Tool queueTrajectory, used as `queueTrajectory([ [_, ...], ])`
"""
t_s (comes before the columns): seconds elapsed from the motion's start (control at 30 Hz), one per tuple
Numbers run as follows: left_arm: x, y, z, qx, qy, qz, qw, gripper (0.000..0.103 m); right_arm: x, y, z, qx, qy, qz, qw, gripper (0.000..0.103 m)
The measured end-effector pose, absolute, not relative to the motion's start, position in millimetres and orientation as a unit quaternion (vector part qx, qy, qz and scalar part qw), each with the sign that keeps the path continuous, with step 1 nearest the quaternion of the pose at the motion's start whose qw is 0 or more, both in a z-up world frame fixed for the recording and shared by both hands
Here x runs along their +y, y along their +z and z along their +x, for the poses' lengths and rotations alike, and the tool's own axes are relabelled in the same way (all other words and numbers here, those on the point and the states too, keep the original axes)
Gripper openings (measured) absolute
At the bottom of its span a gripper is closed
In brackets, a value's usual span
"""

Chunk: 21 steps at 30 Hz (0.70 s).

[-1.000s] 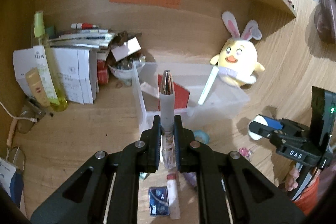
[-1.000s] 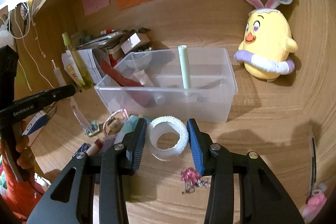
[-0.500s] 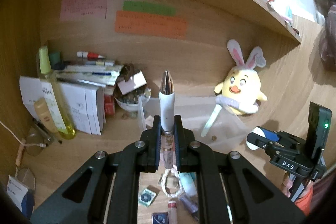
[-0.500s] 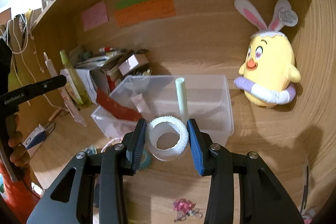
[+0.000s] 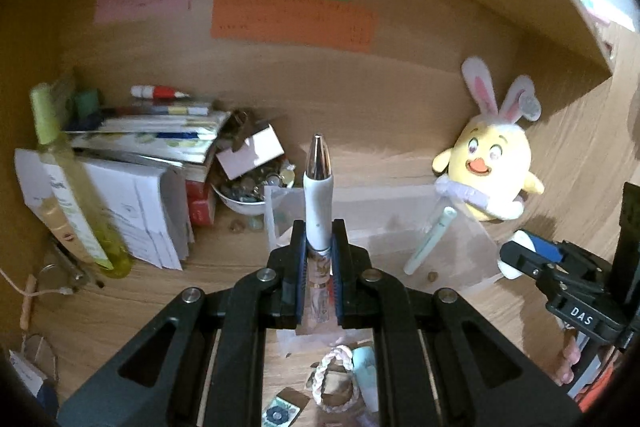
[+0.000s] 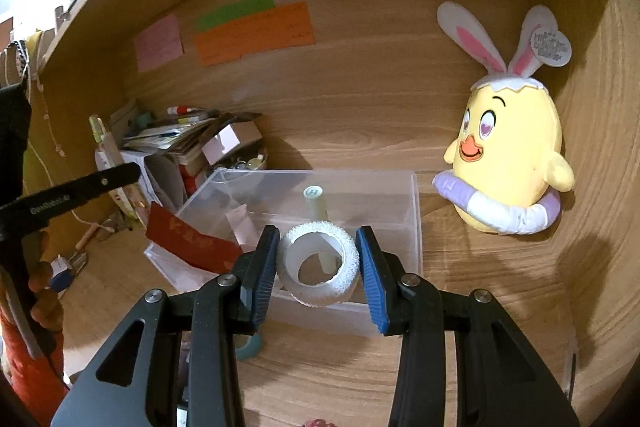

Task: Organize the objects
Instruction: 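Carry the white pen and white tape roll over the clear box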

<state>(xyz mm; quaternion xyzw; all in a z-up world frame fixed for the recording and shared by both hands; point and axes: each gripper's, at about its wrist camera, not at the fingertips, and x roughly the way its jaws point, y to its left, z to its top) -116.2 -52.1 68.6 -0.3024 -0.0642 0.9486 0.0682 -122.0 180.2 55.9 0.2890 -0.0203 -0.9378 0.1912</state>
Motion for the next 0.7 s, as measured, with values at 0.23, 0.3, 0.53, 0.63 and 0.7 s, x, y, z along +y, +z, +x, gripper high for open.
queueTrajectory([
  [0.23,-28.0,59.8,-140.9,-0.052,0.940,-0.325,0.087,0.010,178.0,42.5,-136.7,-0.015,-0.933,0.306,0.190,0.036],
  [0.3,-21.0,58.5,-147.5,-0.047,0.939,-0.329,0.092,0.010,178.3,39.1,-140.8,-0.015,-0.931,0.311,0.188,0.036],
  [0.53,2.2,57.3,-169.5,-0.029,0.938,-0.335,0.088,0.010,180.3,29.2,-153.8,-0.014,-0.928,0.326,0.183,0.036],
  [0.63,4.7,55.6,-173.8,-0.021,0.938,-0.337,0.081,0.010,179.9,24.1,-159.5,-0.012,-0.925,0.334,0.180,0.036],
  [0.7,-0.7,52.2,-175.4,-0.022,0.935,-0.345,0.077,0.010,178.8,21.4,-162.3,-0.010,-0.924,0.338,0.179,0.036],
])
